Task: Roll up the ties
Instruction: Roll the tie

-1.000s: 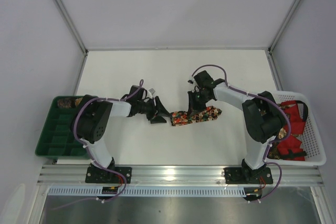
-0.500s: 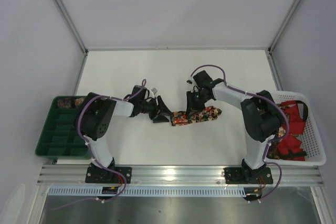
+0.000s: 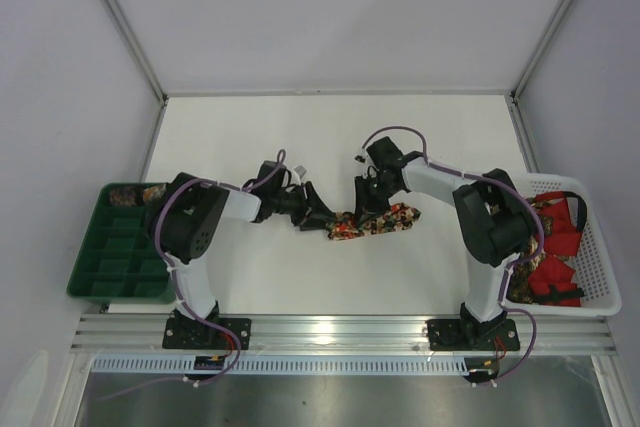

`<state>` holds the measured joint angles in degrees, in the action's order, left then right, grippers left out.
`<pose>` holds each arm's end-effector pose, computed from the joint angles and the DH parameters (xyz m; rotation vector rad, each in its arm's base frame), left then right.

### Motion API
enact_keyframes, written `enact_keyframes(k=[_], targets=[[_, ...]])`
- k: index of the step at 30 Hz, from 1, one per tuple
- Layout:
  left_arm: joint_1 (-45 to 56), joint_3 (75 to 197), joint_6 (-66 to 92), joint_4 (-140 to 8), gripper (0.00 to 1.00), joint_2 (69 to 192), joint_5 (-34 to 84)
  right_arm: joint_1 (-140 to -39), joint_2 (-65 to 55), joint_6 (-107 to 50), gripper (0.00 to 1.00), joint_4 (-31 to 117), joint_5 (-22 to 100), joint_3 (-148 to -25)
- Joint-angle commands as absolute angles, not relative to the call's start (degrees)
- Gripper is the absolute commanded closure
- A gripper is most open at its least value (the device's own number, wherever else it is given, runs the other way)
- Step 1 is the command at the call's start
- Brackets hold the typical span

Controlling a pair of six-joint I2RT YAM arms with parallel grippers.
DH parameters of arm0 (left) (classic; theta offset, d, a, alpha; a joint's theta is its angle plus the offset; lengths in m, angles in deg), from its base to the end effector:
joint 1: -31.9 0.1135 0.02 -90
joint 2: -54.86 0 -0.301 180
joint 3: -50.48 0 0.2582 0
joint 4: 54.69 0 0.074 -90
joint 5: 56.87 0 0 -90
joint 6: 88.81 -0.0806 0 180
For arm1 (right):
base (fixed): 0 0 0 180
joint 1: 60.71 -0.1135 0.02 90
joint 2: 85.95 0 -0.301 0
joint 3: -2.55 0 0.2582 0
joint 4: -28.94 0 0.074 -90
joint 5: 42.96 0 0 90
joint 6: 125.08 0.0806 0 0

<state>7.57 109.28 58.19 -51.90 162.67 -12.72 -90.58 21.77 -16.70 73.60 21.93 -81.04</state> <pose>0.3147 -0.2057 0.1112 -0.3124 2.6627 -1.5399 0.3302 0.2291 0.1576 -0.4071 2.8489 0.8045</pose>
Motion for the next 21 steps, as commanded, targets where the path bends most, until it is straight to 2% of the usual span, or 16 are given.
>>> enact_keyframes(k=[1,21], targets=[[5.72,112.86,58.24,-50.28,0.53,162.18,-14.24,-90.77,21.89,-16.44,0.81,71.47,20.76,-80.5],[-2.02,129.83,52.88,-78.75,0.56,160.42,-3.18,-90.16,16.89,-7.13,0.81,70.15,24.53,-75.4]])
